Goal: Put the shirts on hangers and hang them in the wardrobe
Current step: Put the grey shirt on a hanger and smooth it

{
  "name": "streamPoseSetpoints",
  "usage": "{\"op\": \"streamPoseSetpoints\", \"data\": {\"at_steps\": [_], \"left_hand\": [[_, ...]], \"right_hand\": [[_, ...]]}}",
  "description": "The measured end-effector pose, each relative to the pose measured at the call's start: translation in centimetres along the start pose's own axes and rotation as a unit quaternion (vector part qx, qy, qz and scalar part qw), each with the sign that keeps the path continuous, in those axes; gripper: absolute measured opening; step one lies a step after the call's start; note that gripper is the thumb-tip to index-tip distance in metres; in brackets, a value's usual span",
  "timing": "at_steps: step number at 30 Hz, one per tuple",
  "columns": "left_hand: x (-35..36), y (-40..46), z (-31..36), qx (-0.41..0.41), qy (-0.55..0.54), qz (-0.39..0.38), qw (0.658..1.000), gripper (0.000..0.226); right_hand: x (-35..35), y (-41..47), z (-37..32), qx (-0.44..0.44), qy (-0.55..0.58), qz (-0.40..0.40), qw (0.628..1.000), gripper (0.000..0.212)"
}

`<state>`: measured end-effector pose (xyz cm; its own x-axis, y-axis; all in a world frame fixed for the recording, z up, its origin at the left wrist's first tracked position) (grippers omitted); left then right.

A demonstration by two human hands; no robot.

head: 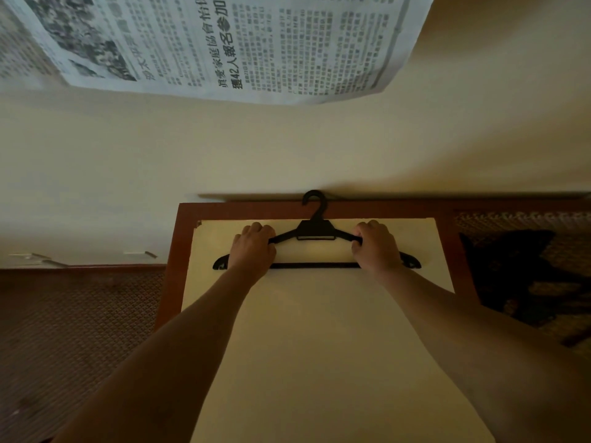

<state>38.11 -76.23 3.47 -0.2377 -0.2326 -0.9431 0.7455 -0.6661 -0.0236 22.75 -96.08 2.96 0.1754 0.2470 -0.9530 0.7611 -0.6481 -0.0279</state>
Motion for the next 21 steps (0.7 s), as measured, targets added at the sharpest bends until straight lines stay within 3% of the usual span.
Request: {"op": "streamPoseSetpoints", "data": {"at_steps": [10,21], "left_hand": [[-1.4,-1.7,0.1,-0.032,-0.030,0.016,0.999,0.041],[-4.4,-12.2,-2.2,-0.150,-0.048,0.066,0.985,0.056]], "right_hand": [[-1.2,-0.8,-1.3,-0.003,-0.019,-0.002,1.000,0.032],[0.3,-8.0,-10.6,-0.139,0.108,-0.048,0.983,0.056]]}}
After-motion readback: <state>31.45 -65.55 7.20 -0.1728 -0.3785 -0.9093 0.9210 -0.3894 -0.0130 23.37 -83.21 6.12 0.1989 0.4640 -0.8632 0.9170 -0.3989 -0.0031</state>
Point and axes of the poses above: each hand's wrist, its own y-axis towards the middle knuckle, its own x-axis out of the palm, z = x × y, the point moved 4 cm from there along y, towards the middle knuckle, and after that the axes turned 9 degrees about z, right-handed, at the moved point
